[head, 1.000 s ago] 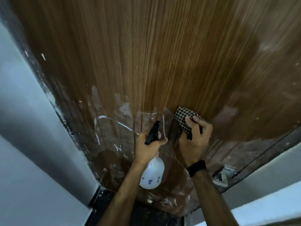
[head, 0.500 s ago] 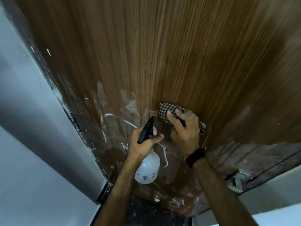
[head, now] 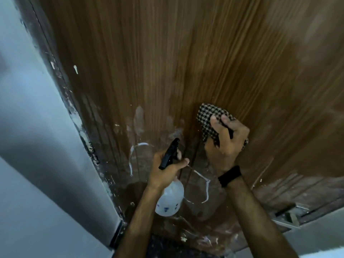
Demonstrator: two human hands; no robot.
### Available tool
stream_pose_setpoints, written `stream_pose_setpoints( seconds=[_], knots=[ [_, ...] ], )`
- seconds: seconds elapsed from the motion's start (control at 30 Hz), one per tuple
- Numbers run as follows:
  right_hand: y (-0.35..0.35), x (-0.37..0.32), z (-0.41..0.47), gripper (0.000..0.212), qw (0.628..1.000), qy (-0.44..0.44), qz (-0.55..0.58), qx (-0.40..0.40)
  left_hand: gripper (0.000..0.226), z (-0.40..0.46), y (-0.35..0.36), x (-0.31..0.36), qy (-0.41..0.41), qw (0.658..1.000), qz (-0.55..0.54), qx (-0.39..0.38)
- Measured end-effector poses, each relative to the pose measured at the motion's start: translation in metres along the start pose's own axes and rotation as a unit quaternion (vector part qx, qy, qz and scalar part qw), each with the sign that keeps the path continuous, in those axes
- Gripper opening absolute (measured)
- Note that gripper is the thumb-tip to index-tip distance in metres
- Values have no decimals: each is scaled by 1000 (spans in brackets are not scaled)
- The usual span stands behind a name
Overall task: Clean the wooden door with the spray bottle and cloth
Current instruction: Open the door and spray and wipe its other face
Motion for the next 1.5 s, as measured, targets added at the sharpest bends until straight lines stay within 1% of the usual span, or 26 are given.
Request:
stream_pose_setpoints(
  seconds=[0.1,0.2,0.3,0.37,0.43,0.53,0.6,0.67,0.73,0.8,0.83,0.87,0.9,1.0,1.07,1.1,1.17,1.23,1.3,1.33,1.4,1.5],
  knots=[
    [4,2,-32,34,998,-7,-32,-49,19,1,-5,-5,-2,1000,7,-14],
    [5,2,-57,42,994,-1,-56,-89,25,2,-8,-12,-20,1000,14,-7],
    [4,-3,-44,44,997,31,-44,-60,27,-1,-10,-15,-27,999,3,-21],
    [8,-11,-23,51,998,31,-35,-37,25,-3,-13,-15,-28,999,-18,-32],
    [15,-21,-5,57,999,19,-19,-33,24,-3,-17,-14,-25,999,-19,-24],
    [24,-28,-2,57,999,-1,-16,-33,24,-2,-28,-18,-38,999,-12,5],
    [30,-27,-21,61,997,-41,-32,-63,22,-3,-34,-18,-45,999,-17,11],
    [38,-21,-52,63,989,-79,-46,-118,18,-3,-39,-17,-37,999,-23,14],
    [45,-18,-79,53,979,-93,-60,-172,17,-3,-43,-15,-26,999,-27,20],
    [49,-20,-88,37,976,-88,-64,-189,17,-3,-49,-15,-20,999,-24,28],
    [50,-22,-84,32,977,-84,-62,-187,17,-4,-51,-15,-19,999,-24,30],
    [52,-27,-74,31,979,-84,-56,-177,16,-4,-53,-15,-18,999,-26,30],
    [53,-33,-61,34,982,-88,-50,-159,16,-5,-55,-14,-16,999,-30,29],
    [60,-49,-17,57,991,-83,-28,-103,17,-5,-59,-12,-12,999,-35,33],
    [65,-55,1,62,994,-71,-22,-85,18,-2,-63,-11,-5,999,-34,38],
    [66,-56,2,61,993,-71,-29,-84,18,-2,-63,-11,-5,999,-33,40],
    [68,-56,-8,51,990,-98,-44,-96,18,1,-67,-9,-3,998,-32,48],
    [71,-53,-31,43,979,-141,-54,-134,18,3,-70,-7,5,998,-33,56],
    [75,-47,-58,39,967,-166,-73,-179,15,5,-76,-6,18,998,-23,63],
    [76,-44,-70,39,964,-168,-79,-193,15,6,-78,-6,24,997,-16,65],
    [79,-43,-78,41,966,-151,-75,-198,16,8,-84,-3,30,997,-11,71],
    [82,-54,-58,50,977,-118,-55,-170,17,11,-91,-3,12,995,-21,96]
  ],
)
Point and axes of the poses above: each hand's wrist, its own z-axis towards the middle knuckle, its own y-axis out of the palm, x = y × z, the point moved 6 cm from there along z, towards the middle knuckle, and after that the axes turned 10 degrees about y, right-handed, at the moved point
